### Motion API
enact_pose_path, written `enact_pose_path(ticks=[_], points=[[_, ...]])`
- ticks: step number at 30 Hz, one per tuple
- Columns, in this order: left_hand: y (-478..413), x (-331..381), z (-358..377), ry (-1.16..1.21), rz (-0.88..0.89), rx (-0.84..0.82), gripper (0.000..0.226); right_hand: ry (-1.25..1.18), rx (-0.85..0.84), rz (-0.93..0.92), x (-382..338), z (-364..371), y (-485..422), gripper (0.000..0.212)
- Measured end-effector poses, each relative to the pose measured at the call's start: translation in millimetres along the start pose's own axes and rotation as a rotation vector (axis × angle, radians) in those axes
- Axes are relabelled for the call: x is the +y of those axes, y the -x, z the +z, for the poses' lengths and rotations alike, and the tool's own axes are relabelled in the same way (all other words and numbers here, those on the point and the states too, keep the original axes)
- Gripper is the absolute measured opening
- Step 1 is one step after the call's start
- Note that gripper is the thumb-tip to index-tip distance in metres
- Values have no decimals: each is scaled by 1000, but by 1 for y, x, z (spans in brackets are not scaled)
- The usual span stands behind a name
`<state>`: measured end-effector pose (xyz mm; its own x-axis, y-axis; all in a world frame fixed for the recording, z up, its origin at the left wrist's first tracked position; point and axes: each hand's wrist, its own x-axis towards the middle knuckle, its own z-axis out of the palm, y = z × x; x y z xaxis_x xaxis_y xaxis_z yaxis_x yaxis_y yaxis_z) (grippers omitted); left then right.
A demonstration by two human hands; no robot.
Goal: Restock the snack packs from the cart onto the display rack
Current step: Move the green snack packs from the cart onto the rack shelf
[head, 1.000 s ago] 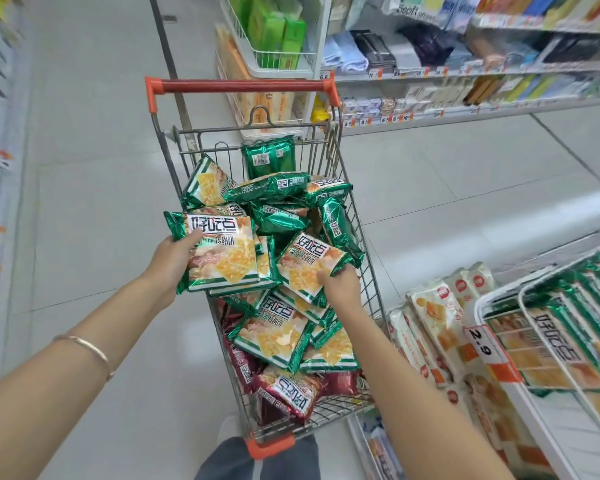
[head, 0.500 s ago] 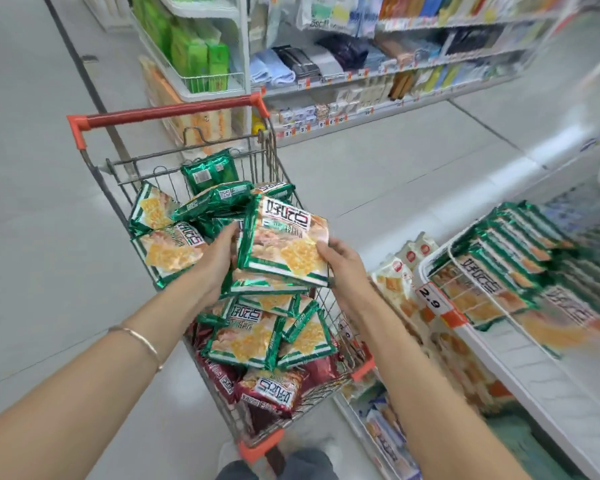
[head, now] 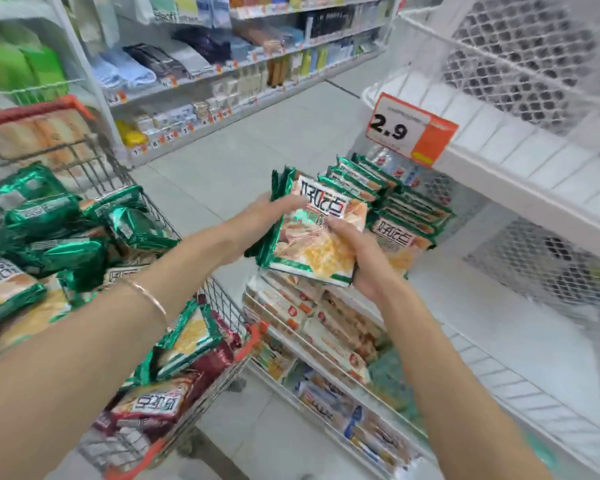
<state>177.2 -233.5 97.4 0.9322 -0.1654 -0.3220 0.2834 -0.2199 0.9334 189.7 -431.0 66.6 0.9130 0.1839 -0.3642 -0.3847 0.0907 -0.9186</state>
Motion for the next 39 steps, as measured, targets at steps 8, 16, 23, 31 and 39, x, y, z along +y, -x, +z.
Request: enact_pose_path(ticks=[8,16,23,31,39], points=[[-105,48,148,-445,96,-50,102,227,403,-297,-7,-167,10,80],[-131,19,194,-850,274,52,106,266,399,-229,50,-213,-13,63],[-134,-9,180,-1346,352,40,109,368,127,-43,50,-214,-16,81],[-138,-21,164,-1391,284,-44,122,185,-113,93,53,-193,-24,108],[-143,-29,146,-1491,290,-24,88,1672,-177,-887,53,-237,-38,63]])
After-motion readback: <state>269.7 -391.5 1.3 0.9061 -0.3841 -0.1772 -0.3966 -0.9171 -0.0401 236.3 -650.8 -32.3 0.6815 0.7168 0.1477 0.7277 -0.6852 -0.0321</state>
